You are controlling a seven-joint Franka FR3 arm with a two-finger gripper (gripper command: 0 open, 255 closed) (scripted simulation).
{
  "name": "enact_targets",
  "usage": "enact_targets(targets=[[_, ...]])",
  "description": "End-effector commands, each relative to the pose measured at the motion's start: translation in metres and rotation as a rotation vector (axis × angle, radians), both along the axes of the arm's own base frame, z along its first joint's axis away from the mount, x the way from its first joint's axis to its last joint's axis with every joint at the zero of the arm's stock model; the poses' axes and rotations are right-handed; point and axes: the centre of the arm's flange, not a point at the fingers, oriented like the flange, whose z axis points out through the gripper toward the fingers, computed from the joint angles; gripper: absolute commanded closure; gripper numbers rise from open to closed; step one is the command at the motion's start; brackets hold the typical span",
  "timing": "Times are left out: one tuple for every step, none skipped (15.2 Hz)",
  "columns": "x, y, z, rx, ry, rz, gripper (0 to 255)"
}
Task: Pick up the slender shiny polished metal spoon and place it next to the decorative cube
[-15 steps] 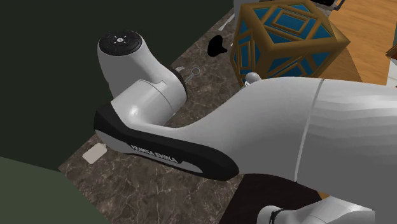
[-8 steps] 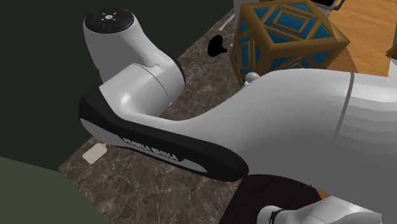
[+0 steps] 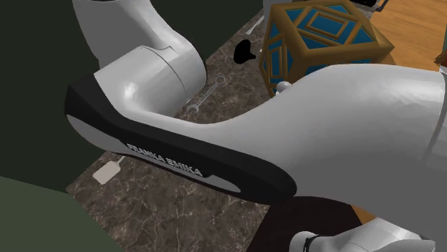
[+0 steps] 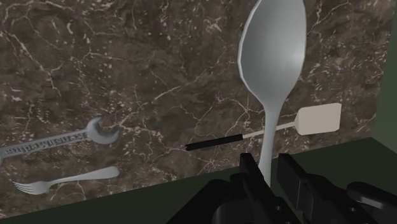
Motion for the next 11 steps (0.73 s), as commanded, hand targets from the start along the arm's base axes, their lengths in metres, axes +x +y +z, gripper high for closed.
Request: enact_targets(targets=[[0.0,0.0,0.011,0.0,0.0,0.0,255],[0.0,0.0,0.016,0.0,0.0,0.0,255],[0.0,0.0,0.021,0.0,0.0,0.0,255],[0.0,0.0,0.027,0.0,0.0,0.0,255],[0.0,0.0,0.032,0.0,0.0,0.0,255],[0.0,0.0,0.037,0.0,0.0,0.0,255],[0.0,0.0,0.042,0.0,0.0,0.0,255],[0.0,0.0,0.048,0.0,0.0,0.0,255],[0.0,0.0,0.053,0.0,0.0,0.0,255],[0.0,0.0,0.058,0.0,0.0,0.0,255],[0.0,0.0,0.064,0.0,0.0,0.0,255]])
